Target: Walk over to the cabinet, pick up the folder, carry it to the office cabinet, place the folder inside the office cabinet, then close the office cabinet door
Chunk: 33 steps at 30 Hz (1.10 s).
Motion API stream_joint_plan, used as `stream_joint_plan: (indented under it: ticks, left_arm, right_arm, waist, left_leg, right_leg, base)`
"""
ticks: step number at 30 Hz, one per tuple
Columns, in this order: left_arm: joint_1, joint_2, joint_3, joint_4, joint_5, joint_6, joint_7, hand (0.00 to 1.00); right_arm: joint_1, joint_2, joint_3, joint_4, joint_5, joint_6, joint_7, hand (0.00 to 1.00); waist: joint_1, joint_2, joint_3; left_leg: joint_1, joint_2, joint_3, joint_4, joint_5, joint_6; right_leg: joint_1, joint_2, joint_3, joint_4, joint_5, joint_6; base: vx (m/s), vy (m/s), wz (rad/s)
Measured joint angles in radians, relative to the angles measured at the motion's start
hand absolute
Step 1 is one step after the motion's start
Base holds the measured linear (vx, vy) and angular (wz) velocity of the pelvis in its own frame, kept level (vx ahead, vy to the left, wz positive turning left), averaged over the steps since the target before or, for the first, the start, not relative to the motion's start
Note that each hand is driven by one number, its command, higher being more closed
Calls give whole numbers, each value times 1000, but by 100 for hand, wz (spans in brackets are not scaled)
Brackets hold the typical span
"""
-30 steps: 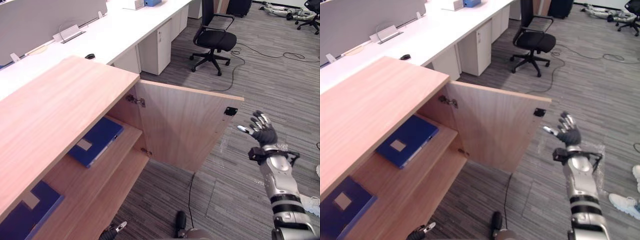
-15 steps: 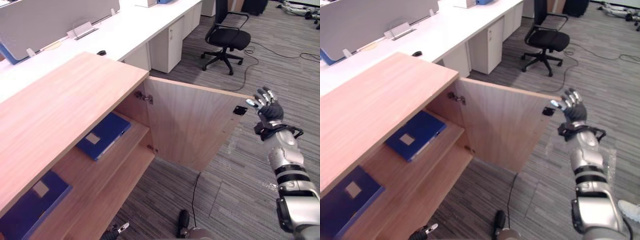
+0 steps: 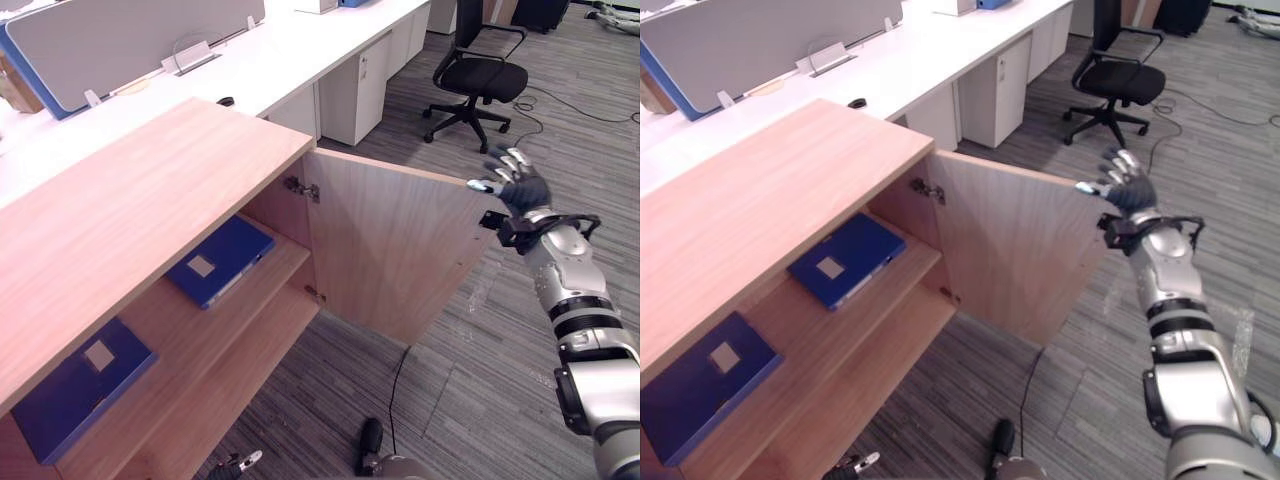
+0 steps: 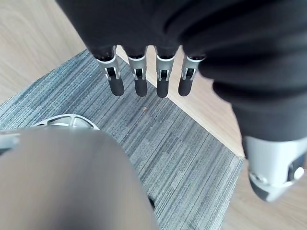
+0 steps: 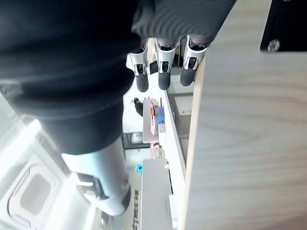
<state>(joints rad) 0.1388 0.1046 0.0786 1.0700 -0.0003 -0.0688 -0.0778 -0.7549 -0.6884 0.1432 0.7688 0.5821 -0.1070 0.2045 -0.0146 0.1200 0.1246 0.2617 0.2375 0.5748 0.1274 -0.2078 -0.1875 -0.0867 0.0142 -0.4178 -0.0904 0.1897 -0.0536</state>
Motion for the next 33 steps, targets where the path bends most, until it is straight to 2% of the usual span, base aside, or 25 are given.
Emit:
stream_joint_plan:
  ticks: [4, 7, 9, 12, 15, 22, 28, 31, 33]
  left_arm:
    - [-2, 1, -30, 0, 1, 0, -12, 0]
    - [-16, 6, -56, 0, 2, -1, -13, 0]
    - [-39, 6, -65, 0, 4, -2, -11, 0]
    - [-58, 6, -67, 0, 7, -2, -3, 0]
    - [-61, 9, -65, 0, 10, 0, -2, 0]
    - [-75, 15, -65, 0, 13, 1, -2, 0]
    - [-84, 16, -65, 0, 14, 2, -3, 0]
    - [-86, 16, -61, 0, 36, 2, -4, 0]
    - [-82, 10, -49, 0, 47, 3, -6, 0]
  right_arm:
    - [-11, -30, 40, 10, -122, -15, 25, 0]
    - [-69, -43, 92, 66, -325, -25, 28, 0]
    - [-117, -28, 96, 144, -569, -26, 1, 0]
    - [-141, -3, 93, 185, -850, -9, -46, 0]
    - [-146, 21, 85, 188, -985, 7, -52, 0]
    - [-135, 61, 29, 205, -1066, 43, -69, 0]
    - [-81, 87, 14, 152, -1074, 44, -68, 0]
    - [-32, 78, 94, 38, -1064, 59, -53, 0]
    - [14, 17, 236, -137, -986, 87, 8, 0]
  waist:
    - [0, 0, 0]
    - [3, -1, 0]
    - [16, -4, 2]
    - [32, -10, 5]
    - [33, -17, 6]
    - [40, -27, 5]
    - [37, -40, 2]
    - [20, -46, 2]
    - [1, -47, 2]
  left_leg:
    - [0, 3, -8, 0, 0, 0]
    - [0, 4, -11, 2, 0, -1]
    - [0, 4, -18, 3, 0, -1]
    - [-5, 6, -27, 9, -1, -1]
    - [-17, 13, -42, 18, -2, -2]
    - [-22, 14, -51, 18, -2, -2]
    - [-22, 14, -53, 18, -2, -1]
    - [-20, 14, -51, 19, -3, 1]
    - [-18, 16, -42, 22, -7, 7]
  right_leg:
    - [3, 1, -11, 0, -1, 0]
    - [8, 1, -13, 0, -1, 0]
    - [13, 1, -16, 0, -1, -1]
    - [16, 1, -22, 0, -1, -1]
    - [15, 1, -33, 1, -3, -3]
    - [16, 2, -40, 1, -4, -2]
    - [17, 2, -40, 1, -4, -1]
    - [17, 4, -37, 1, -5, -2]
    - [13, 10, -27, 1, -5, -3]
  base:
    - [-5, 9, 4]
    - [-10, 5, 1]
    - [-35, 12, 6]
    - [-28, 10, 7]
    - [-12, -1, 12]
    - [2, 19, 3]
    - [-2, 11, 0]
    - [-5, 16, -4]
    - [-1, 26, -15]
